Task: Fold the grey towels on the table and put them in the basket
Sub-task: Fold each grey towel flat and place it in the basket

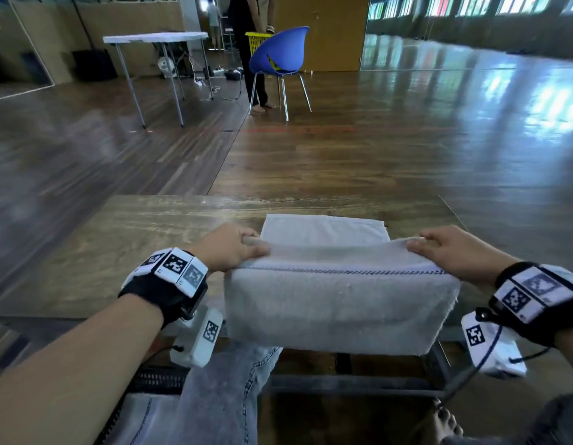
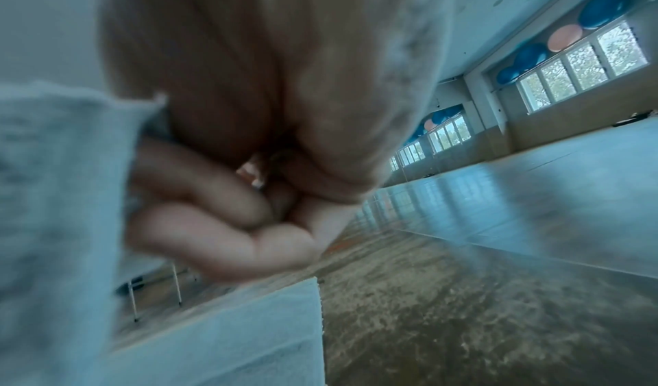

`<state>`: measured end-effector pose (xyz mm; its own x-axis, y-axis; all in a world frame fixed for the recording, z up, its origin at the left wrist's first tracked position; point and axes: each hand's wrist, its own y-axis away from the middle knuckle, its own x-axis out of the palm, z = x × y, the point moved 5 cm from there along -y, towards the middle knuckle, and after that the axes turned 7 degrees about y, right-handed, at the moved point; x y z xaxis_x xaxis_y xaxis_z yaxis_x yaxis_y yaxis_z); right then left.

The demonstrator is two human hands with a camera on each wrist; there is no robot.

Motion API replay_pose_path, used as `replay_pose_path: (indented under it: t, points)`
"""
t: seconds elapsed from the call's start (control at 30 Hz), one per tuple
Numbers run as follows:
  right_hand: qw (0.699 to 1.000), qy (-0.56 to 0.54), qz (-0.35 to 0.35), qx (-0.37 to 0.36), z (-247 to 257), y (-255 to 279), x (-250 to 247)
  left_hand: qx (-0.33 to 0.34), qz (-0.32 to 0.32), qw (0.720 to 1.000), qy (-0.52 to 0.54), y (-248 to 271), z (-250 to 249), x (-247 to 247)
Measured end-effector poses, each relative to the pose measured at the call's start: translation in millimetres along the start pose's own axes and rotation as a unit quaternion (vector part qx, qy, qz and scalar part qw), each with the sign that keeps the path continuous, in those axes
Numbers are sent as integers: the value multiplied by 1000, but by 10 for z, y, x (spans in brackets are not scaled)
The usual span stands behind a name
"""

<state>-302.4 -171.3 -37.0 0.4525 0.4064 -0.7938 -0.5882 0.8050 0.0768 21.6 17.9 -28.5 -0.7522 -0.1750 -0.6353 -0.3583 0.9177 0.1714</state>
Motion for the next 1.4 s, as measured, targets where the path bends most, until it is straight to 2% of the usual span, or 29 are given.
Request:
replay_pose_path:
  t: [0.07, 0.17, 0.27, 0.47, 0.57, 0.67, 0.87, 1.03, 1.17, 1.27, 1.4]
  points:
    - [998, 19, -55, 13, -81, -241, -9, 10, -50, 999, 15, -280, 28, -32]
    - [993, 40, -109, 33, -171, -638, -19, 24, -86, 996, 29, -722, 33, -44]
    - [986, 79, -137, 50, -249, -1052, -22, 47, -135, 989, -28, -1157, -11, -60]
    - [981, 146, -101, 75, -397, -1800, 104, 23, -171, 977, -122, -1904, 108, 12]
    - [979, 181, -63, 75, -454, -1963, 279, 22, -130, 973, -191, -2076, 214, 125]
    - [978, 192, -57, 63, -439, -2001, 403, 32, -89, 973, -208, -2115, 263, 220]
    - [985, 161, -47, 45, -359, -1931, 430, 46, -84, 979, -181, -2054, 176, 205]
    - [987, 149, -42, 35, -292, -1804, 384, 31, -55, 986, -153, -1950, 108, 224]
    - [989, 126, -80, 20, -241, -1713, 305, 21, -73, 986, -152, -1884, 53, 172]
    - [987, 99, -125, 3, -227, -1652, 179, 40, -87, 986, -137, -1843, 20, 69]
    - [990, 63, -121, -24, -228, -1489, 47, 34, -101, 988, -115, -1725, 34, -114]
